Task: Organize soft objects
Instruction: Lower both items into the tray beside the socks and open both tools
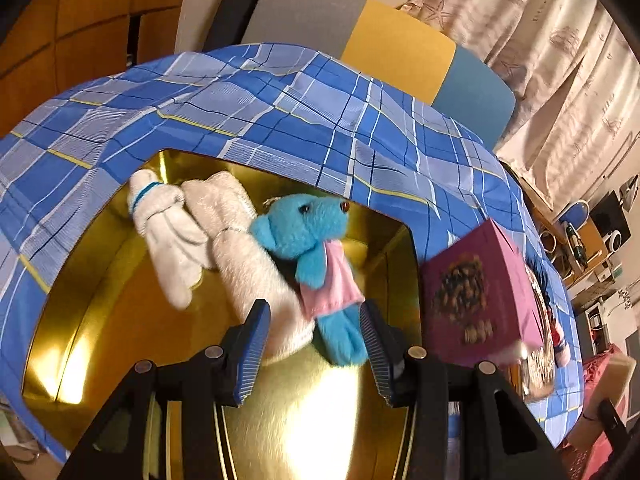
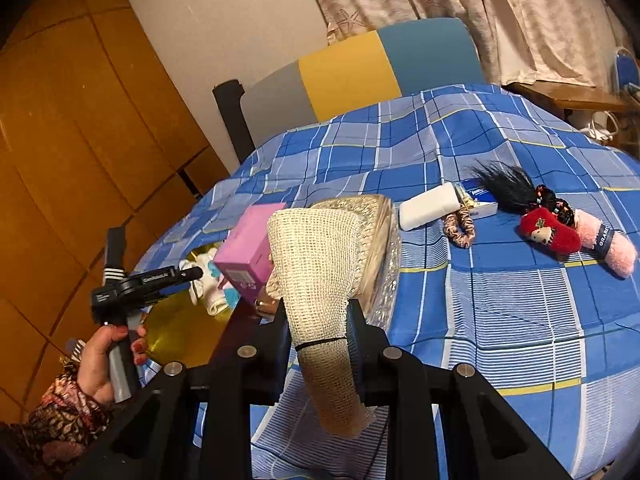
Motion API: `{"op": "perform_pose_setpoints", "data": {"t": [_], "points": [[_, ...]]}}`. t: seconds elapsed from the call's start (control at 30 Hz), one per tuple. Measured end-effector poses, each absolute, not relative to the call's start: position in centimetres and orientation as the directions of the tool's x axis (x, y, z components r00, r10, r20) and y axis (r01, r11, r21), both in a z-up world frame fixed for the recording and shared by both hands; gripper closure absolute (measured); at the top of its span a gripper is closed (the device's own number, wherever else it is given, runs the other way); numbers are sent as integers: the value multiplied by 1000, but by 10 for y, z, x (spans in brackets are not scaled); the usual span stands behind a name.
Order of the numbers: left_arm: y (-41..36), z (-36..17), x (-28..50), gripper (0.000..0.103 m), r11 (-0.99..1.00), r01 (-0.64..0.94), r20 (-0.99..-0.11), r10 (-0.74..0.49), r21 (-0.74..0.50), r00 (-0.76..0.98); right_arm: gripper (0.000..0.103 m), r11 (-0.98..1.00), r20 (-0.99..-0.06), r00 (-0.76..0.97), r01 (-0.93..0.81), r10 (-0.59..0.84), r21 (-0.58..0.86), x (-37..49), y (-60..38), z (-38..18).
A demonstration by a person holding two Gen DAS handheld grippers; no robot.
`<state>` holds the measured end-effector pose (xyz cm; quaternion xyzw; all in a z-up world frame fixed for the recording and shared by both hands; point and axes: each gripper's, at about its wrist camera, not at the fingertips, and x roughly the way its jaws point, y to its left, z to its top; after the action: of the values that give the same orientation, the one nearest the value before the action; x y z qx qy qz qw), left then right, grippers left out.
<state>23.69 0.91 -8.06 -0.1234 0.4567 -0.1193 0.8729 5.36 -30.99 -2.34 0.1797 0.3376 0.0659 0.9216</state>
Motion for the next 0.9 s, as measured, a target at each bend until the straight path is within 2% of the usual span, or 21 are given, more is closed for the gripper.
{"op": "perform_pose_setpoints", "data": {"t": [0.3,0.57,0.73,0.9], "points": [[32,-84,184,56,947,68,-766,-296,-315,571,77,914,-602,717,-124,353,387,67,-252,-21],[46,-84,158,56,973,50,-762,-209,-227,612,77,899,-612,671,-210,419,385,100,-176,-13],[56,-85,149,56,982,33,-764,-166,-186,623,77,913,-647,652,-202,396,356,137,-130,-19],[66,-82,143,56,991,2,-766,-106,-135,634,76,955,-724,627,-127,286,267,183,-102,-38]]}}
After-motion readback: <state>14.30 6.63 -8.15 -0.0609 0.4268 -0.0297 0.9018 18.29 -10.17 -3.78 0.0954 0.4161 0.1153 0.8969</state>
